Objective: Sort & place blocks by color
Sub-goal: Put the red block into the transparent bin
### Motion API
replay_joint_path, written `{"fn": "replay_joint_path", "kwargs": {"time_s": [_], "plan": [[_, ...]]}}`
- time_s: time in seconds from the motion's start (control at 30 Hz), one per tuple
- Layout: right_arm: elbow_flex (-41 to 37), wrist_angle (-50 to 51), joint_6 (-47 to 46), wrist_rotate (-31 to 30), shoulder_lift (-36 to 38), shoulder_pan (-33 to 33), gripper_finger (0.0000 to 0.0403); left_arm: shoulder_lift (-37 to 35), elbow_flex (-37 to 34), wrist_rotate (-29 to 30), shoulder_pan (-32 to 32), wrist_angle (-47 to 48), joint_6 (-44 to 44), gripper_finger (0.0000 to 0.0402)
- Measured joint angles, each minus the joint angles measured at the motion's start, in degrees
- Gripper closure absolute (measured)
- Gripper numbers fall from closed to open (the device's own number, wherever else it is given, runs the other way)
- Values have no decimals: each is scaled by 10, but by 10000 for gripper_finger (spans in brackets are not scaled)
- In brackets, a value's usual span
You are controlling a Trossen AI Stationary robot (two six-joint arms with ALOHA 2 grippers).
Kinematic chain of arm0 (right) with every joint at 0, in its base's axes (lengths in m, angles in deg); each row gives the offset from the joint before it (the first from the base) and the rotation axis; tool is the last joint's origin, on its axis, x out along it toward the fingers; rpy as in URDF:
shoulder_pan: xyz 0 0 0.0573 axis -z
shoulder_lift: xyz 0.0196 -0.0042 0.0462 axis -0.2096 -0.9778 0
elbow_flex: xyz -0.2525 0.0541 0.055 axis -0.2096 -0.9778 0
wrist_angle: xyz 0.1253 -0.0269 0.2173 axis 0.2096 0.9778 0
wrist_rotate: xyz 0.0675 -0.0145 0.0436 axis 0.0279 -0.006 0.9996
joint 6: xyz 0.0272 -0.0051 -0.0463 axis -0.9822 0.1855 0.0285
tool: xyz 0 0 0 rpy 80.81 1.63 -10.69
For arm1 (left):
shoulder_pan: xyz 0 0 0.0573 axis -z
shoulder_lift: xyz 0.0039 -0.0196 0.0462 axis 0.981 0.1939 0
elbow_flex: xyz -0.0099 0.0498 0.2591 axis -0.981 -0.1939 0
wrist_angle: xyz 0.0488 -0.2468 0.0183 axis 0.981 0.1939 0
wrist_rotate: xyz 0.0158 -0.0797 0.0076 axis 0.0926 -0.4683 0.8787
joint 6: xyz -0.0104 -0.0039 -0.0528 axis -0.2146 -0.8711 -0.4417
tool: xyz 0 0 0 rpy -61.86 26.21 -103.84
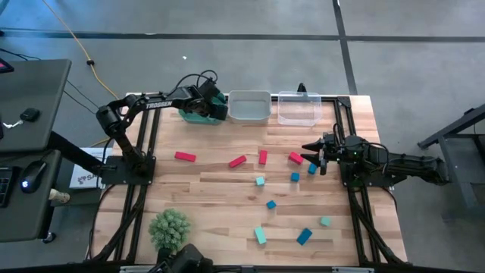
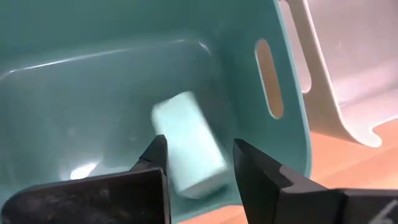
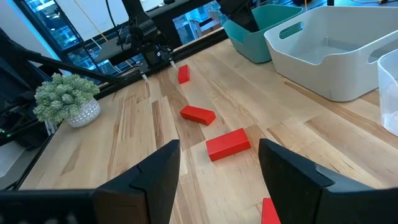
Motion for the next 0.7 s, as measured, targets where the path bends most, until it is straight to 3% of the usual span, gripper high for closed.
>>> {"fn": "replay_joint_path", "kwargs": {"time_s": [0.37,0.7], "plan": [[0,0,0,0,0,0,194,-9,0,-49,-22,-13,8,311],[0,0,0,0,0,0,194,-65,1,-118,-25,-67,8,311]]}}
